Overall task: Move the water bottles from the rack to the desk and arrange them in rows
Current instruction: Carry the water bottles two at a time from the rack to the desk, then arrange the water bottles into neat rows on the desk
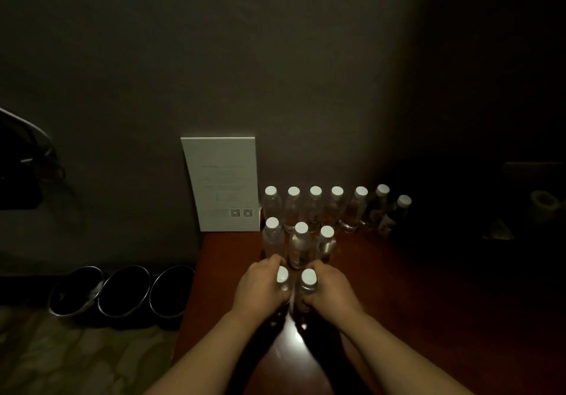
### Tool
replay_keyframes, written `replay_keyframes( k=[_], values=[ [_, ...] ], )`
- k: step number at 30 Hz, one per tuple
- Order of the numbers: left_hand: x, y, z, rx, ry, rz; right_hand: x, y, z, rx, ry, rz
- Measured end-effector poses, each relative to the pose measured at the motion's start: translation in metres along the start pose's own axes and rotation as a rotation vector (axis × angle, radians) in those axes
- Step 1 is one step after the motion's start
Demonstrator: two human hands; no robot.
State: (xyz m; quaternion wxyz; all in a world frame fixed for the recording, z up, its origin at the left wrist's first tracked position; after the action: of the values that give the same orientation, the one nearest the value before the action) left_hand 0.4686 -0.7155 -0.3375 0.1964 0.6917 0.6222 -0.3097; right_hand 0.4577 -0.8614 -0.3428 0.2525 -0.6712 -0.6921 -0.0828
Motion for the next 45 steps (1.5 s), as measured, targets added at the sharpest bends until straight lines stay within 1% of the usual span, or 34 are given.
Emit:
replay_keyframes(
  k=[5,10,13,17,20,25,27,32,35,38,40,45],
  values=[
    [0.013,0.007,0.013,-0.004,-0.020,-0.045,-0.009,0.010,0.017,0.050,-0.006,0.008],
    [0.026,0.010,0.020,-0.034,-0.060,-0.082,-0.020,0.017,0.027,0.051,0.023,0.032],
    [0.028,0.009,0.026,-0.038,-0.036,-0.098,-0.023,0.021,0.032,0.066,-0.001,0.019],
    [0.039,0.013,0.021,-0.058,-0.103,-0.183,-0.027,0.024,0.036,0.095,0.004,0.016],
    [0.045,0.013,0.019,-0.038,-0.113,-0.249,-0.029,0.026,0.037,0.119,0.011,0.003],
    [0.051,0.006,0.019,-0.053,-0.123,-0.282,-0.030,0.028,0.030,0.148,-0.004,-0.027],
    [0.048,0.006,0.019,-0.039,-0.126,-0.270,-0.028,0.027,0.020,0.144,0.012,-0.030],
    [0.028,0.009,0.006,0.029,-0.148,-0.207,-0.004,0.026,-0.019,0.125,0.016,-0.111],
    [0.015,0.018,-0.027,-0.039,-0.163,-0.146,0.008,0.031,-0.054,0.087,0.012,-0.131],
    [0.008,0.039,-0.070,-0.151,-0.128,-0.105,0.020,0.043,-0.097,-0.017,-0.020,-0.170],
    [0.003,0.058,-0.091,-0.194,-0.095,-0.076,0.027,0.054,-0.121,-0.070,-0.034,-0.186],
    [-0.007,0.115,-0.114,-0.177,-0.031,-0.011,0.033,0.097,-0.146,-0.132,-0.097,-0.176]
  ],
)
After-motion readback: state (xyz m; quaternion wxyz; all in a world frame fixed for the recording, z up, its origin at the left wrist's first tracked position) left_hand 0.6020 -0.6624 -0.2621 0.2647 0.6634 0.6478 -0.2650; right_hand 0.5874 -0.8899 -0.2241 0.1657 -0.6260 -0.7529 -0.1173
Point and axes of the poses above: each hand's wrist, its own y-axis towards the middle knuckle, its own z-axis out of the palm, x = y × z, the point moved 10 cm from there along y, towards the middle knuckle, and after that the axes turned 12 degrees about -y, right-handed, at the moved point
